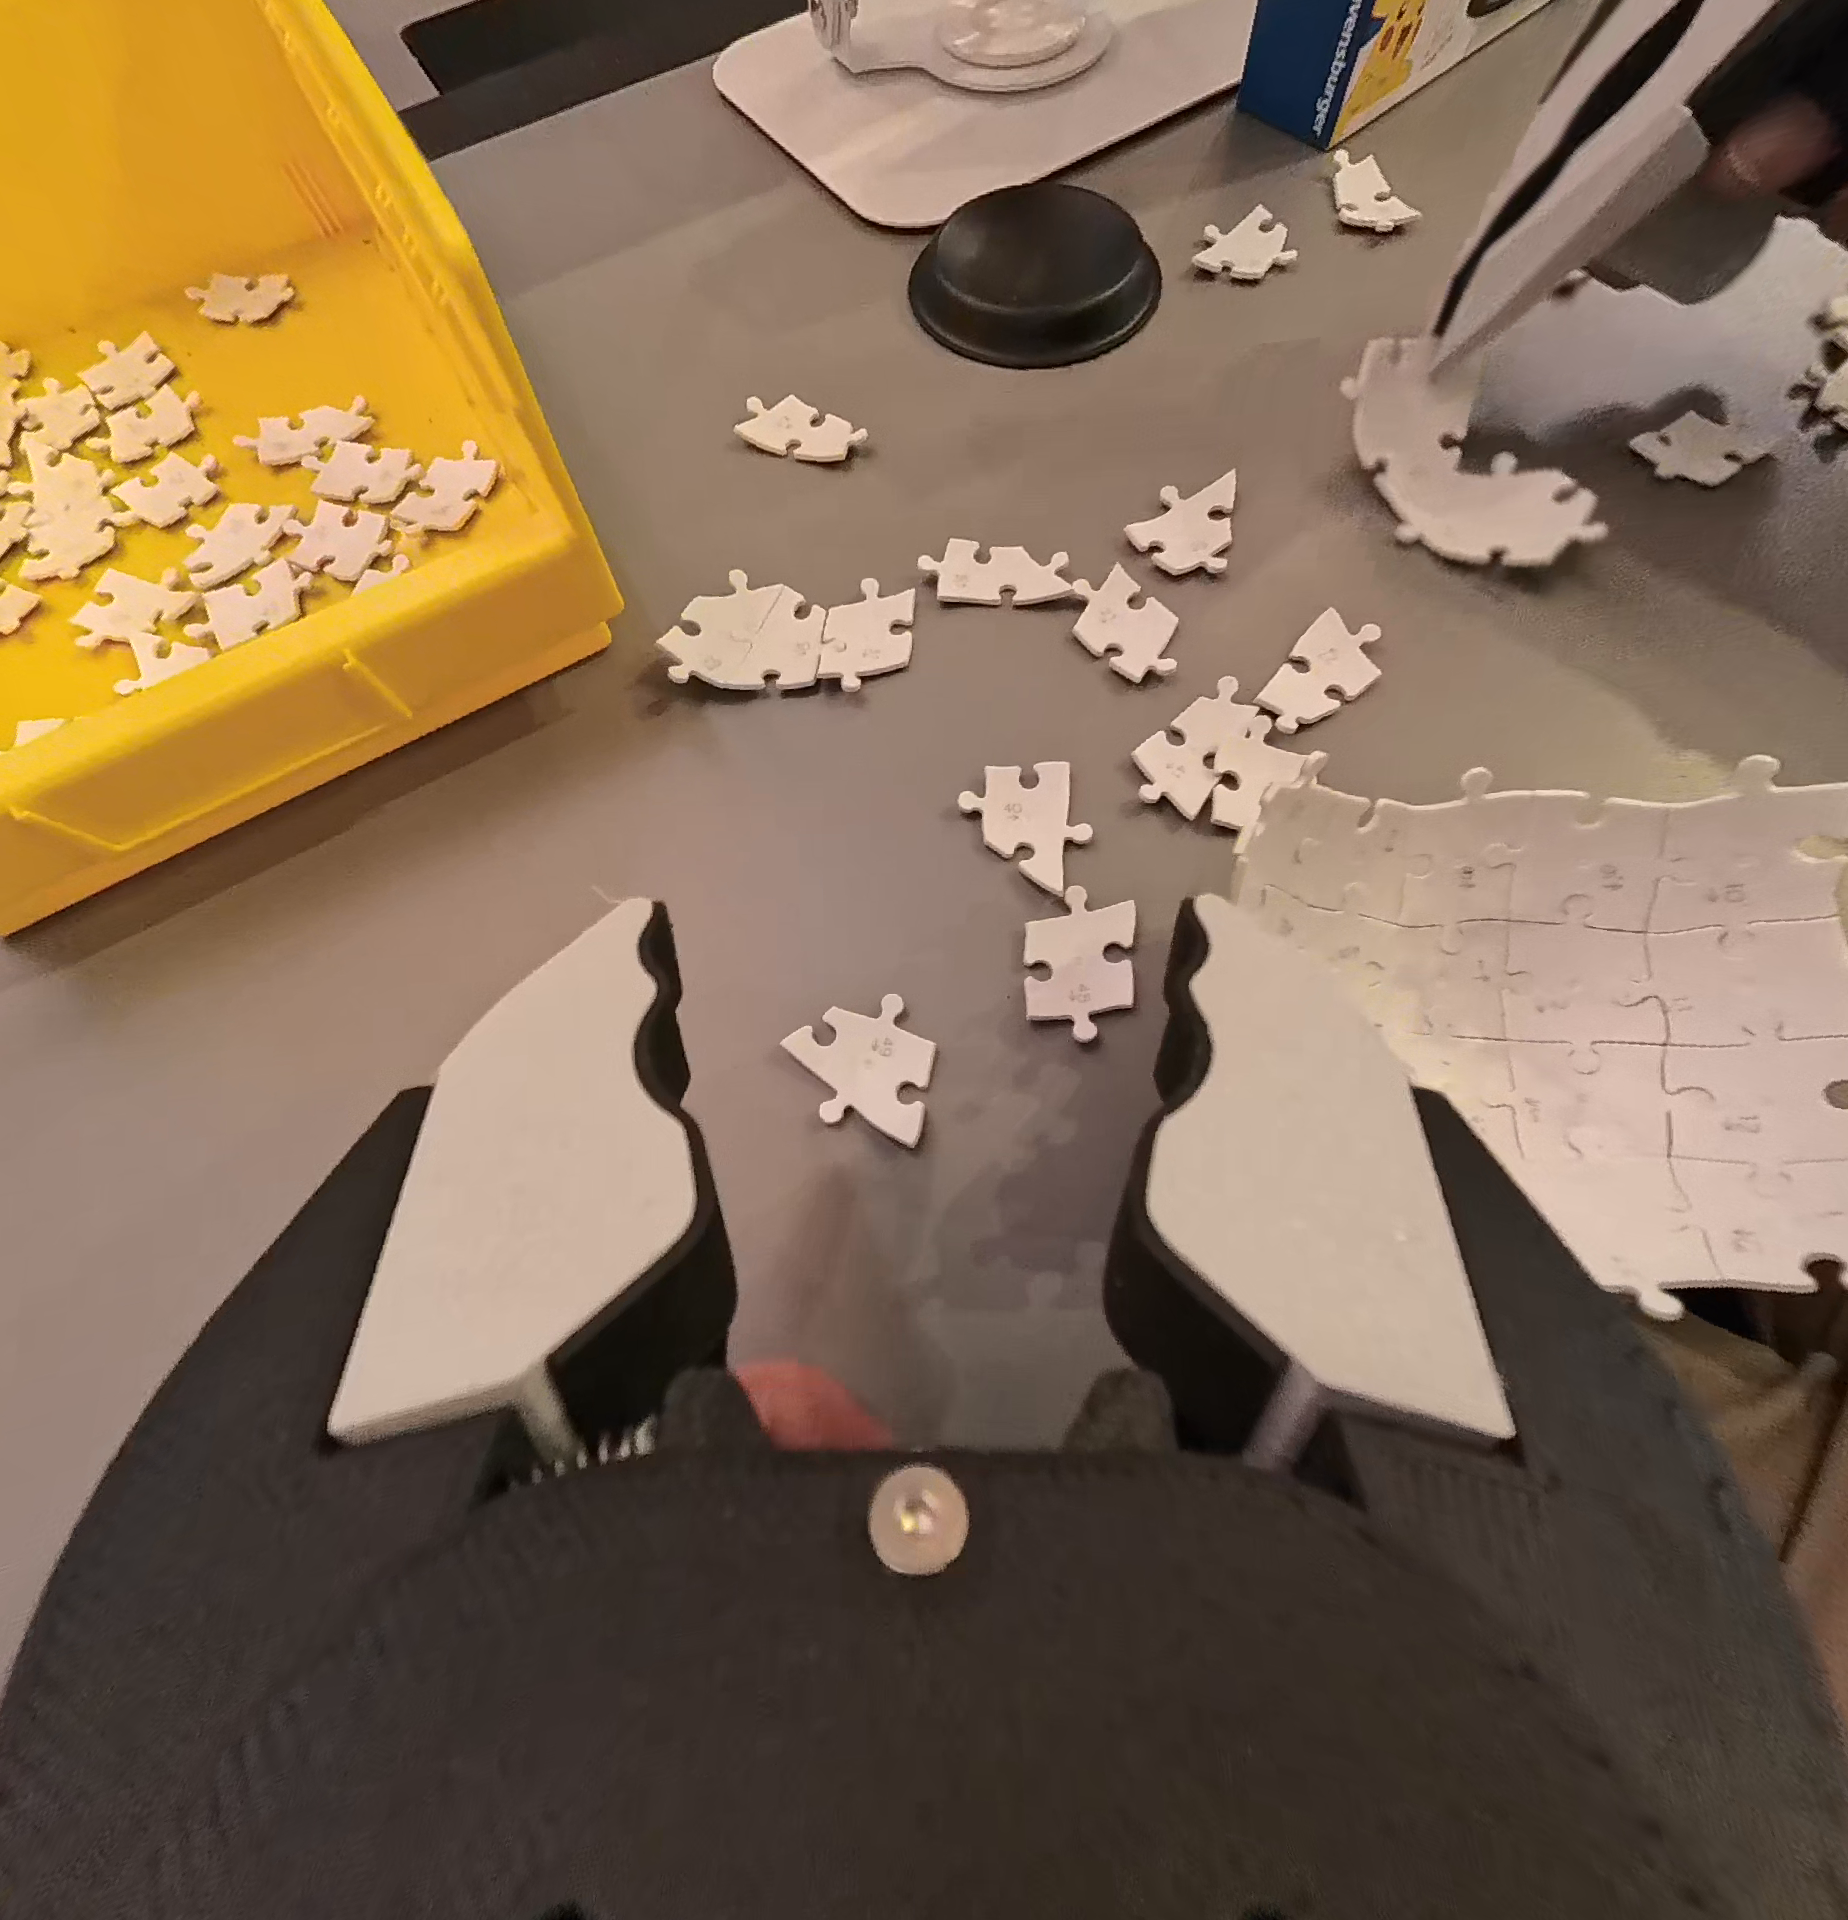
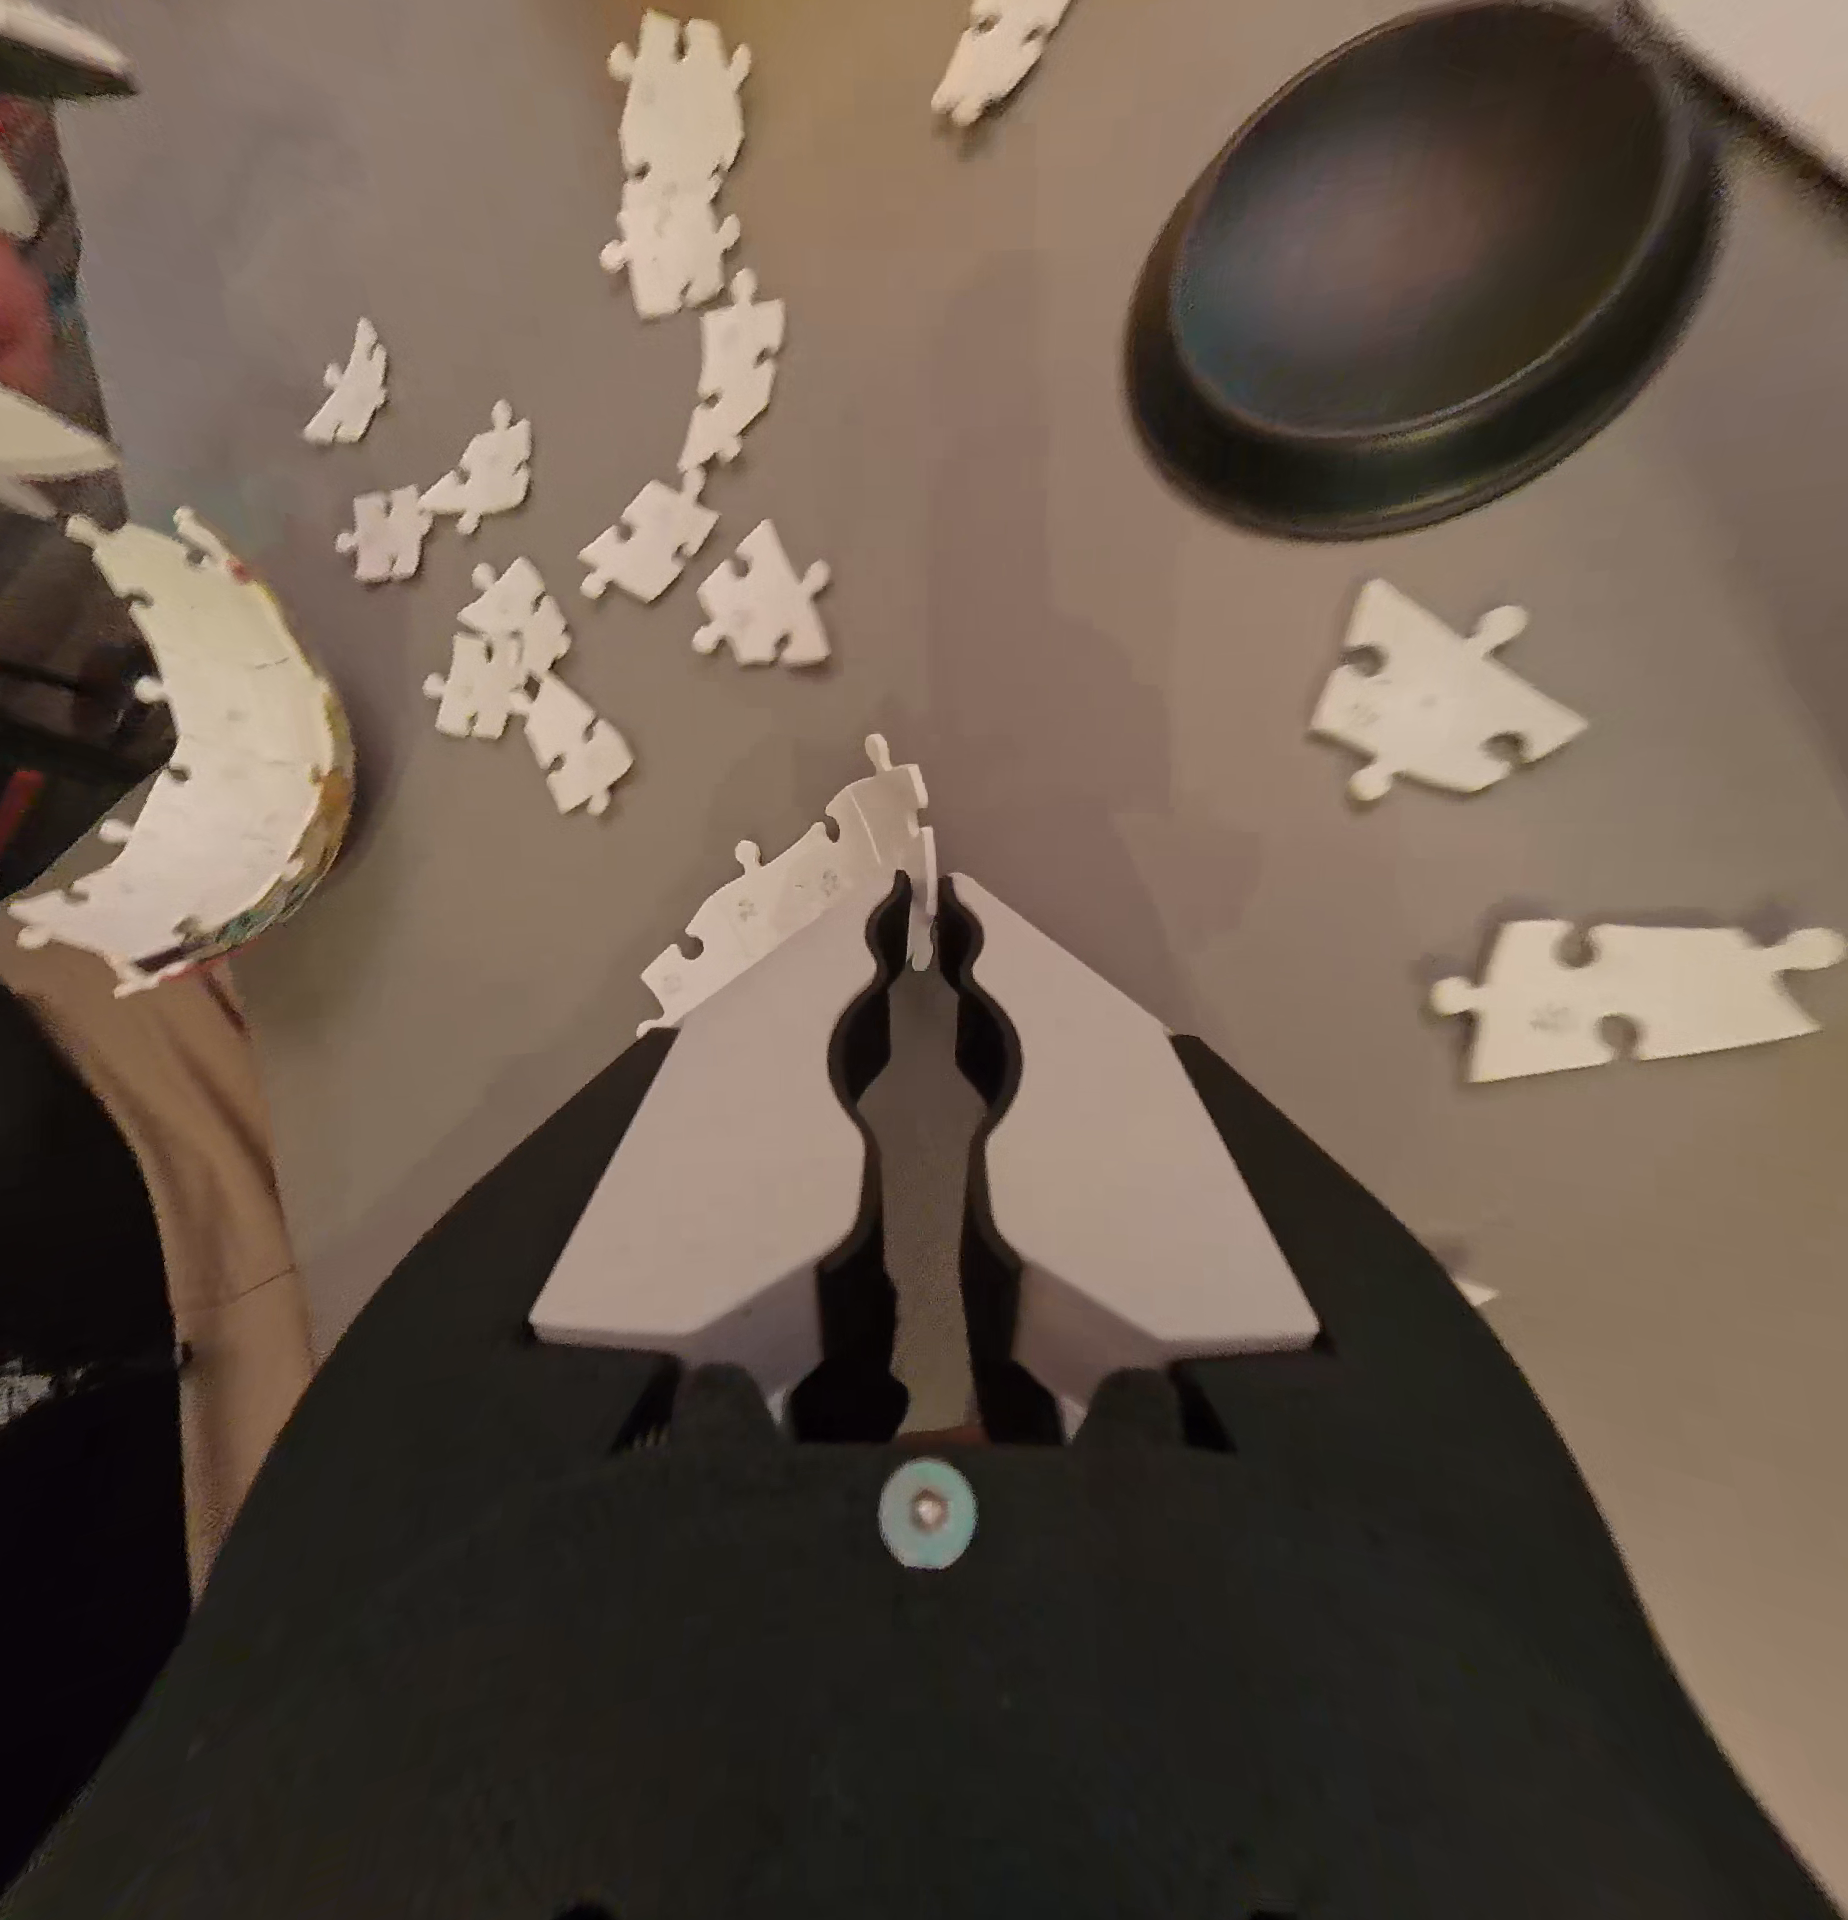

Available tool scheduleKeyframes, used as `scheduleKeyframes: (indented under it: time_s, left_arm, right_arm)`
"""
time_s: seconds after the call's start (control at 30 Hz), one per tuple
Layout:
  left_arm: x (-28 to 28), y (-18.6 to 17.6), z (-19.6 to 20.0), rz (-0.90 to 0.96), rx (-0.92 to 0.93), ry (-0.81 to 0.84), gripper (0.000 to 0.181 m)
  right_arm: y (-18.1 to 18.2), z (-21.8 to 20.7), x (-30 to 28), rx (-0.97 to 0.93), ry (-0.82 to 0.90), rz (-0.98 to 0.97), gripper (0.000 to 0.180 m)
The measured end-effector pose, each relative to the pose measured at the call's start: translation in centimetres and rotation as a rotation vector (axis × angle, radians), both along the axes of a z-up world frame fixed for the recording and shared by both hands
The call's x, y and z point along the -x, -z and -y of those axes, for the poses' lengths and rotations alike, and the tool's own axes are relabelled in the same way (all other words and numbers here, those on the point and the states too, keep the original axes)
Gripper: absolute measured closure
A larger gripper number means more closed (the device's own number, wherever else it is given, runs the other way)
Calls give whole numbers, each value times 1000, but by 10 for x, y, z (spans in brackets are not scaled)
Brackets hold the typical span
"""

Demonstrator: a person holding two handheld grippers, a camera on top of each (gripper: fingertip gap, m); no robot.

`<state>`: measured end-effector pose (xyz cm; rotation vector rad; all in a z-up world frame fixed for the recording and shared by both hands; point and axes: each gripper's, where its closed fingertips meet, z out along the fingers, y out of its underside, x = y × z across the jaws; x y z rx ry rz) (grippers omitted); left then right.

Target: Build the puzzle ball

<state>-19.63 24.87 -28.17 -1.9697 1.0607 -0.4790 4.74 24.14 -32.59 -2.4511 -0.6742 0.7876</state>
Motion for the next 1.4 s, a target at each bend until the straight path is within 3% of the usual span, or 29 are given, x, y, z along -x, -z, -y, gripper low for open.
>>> scheduleKeyframes:
  time_s: [0.37,0.6,0.8,1.03,1.4]
  left_arm:
    - [13,-3,-8,27,20,-36,93]
    - [26,-12,-11,92,62,-59,99]
    - [19,-20,17,180,190,13,107]
    - [-3,14,67,129,376,47,109]
    - [-10,42,70,18,384,-43,153]
  right_arm:
    - [-20,-20,-10,-108,70,130,146]
    - [-42,25,71,-95,-92,22,146]
    - [-39,44,118,-46,-159,-65,145]
    - [-39,54,128,-43,-145,-116,146]
    - [-38,59,126,-41,-150,-143,147]
